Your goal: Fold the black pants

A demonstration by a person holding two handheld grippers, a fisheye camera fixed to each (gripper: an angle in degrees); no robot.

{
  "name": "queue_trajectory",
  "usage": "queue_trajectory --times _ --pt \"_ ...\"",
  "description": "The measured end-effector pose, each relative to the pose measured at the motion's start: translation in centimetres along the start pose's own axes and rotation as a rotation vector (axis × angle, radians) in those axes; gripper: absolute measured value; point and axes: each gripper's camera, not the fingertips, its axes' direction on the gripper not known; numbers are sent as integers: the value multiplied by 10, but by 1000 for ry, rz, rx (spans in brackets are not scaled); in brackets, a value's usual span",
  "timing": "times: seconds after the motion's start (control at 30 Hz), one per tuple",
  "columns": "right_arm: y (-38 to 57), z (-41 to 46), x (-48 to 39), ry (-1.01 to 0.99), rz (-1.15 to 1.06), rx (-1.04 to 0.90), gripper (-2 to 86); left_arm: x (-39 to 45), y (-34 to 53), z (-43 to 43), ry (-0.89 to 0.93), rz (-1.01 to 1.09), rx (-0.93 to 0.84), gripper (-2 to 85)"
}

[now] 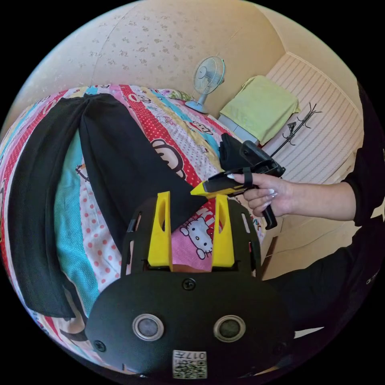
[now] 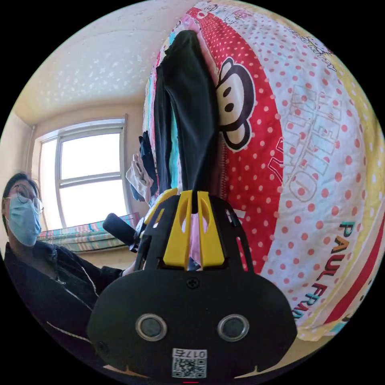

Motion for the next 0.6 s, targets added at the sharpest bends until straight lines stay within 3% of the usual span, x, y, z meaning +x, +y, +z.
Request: queue_trajectory --times 0.1,0.37,0.6 --pt "-12 2 1 -145 72 -26 34 3 5 9 26 -3 58 161" --pt "-55 26 -15 -106 68 -172 29 9 3 18 -120 -17 183 134" --pt "-70 41 -1 -178 145 -247 28 8 3 23 -245 21 145 134"
